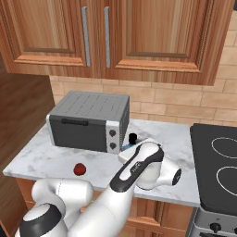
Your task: Place the liquor on the top shelf of the fridge to keep it out of children's reach, and place the tomato and mushroom on lower shelves for easy access.
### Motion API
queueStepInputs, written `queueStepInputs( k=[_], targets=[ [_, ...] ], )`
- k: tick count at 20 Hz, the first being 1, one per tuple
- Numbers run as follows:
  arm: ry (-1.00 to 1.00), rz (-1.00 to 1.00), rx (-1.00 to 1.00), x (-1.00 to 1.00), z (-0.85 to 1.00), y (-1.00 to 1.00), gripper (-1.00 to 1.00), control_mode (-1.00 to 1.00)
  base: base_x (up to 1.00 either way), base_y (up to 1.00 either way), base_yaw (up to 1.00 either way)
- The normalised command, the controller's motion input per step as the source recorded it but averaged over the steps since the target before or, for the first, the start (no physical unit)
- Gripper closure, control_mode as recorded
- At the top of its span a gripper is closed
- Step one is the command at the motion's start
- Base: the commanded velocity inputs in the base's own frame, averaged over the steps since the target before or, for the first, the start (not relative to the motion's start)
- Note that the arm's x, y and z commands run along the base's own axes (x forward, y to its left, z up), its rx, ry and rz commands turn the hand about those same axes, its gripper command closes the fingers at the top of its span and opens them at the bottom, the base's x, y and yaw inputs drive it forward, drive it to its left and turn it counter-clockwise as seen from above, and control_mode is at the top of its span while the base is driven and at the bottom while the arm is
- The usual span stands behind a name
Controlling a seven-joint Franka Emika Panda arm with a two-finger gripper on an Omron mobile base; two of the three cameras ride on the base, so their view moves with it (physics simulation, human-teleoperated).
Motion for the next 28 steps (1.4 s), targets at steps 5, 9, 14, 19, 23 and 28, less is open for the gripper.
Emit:
queueStepInputs(
  k=[5, 9, 14, 19, 23, 28],
  targets=[
    [0.0, -0.14, 0.0, 0.21, -0.01, 0.0, -1.0, -1.0, 0.0, 0.0, 0.0],
    [0.0, -0.11, 0.0, 0.19, -0.07, 0.0, -1.0, -1.0, 0.0, 0.0, 0.0],
    [0.0, -0.06, 0.0, 0.19, -0.12, 0.0, -1.0, -1.0, 0.0, 0.0, 0.0],
    [0.0, -0.03, 0.0, 0.21, -0.16, -0.02, -1.0, -1.0, 0.0, 0.0, 0.0],
    [0.0, -0.01, 0.0, 0.22, -0.14, -0.09, -1.0, -1.0, 0.0, 0.0, 0.0],
    [0.0, -0.01, 0.0, 0.21, -0.11, -0.06, -1.0, -1.0, 0.0, 0.0, 0.0]
  ],
)
